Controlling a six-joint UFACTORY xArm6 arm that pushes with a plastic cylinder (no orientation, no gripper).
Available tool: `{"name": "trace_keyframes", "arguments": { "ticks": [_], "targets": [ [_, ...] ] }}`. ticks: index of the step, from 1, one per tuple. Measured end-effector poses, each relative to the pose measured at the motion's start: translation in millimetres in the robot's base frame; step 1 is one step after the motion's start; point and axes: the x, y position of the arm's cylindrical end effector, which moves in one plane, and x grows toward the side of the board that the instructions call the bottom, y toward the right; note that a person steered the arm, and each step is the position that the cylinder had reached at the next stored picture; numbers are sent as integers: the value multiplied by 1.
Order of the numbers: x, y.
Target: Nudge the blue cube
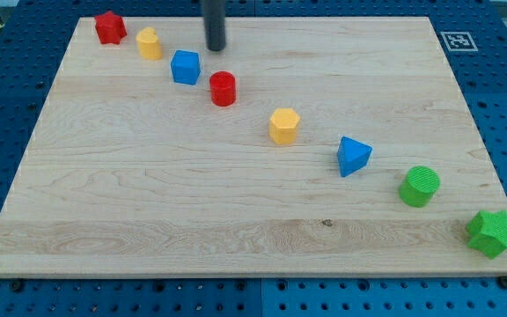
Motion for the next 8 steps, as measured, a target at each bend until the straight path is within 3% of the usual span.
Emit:
{"name": "trace_keyframes", "arguments": {
  "ticks": [1, 4, 8],
  "targets": [
    [-7, -27],
    [2, 10],
    [28, -46]
  ]
}}
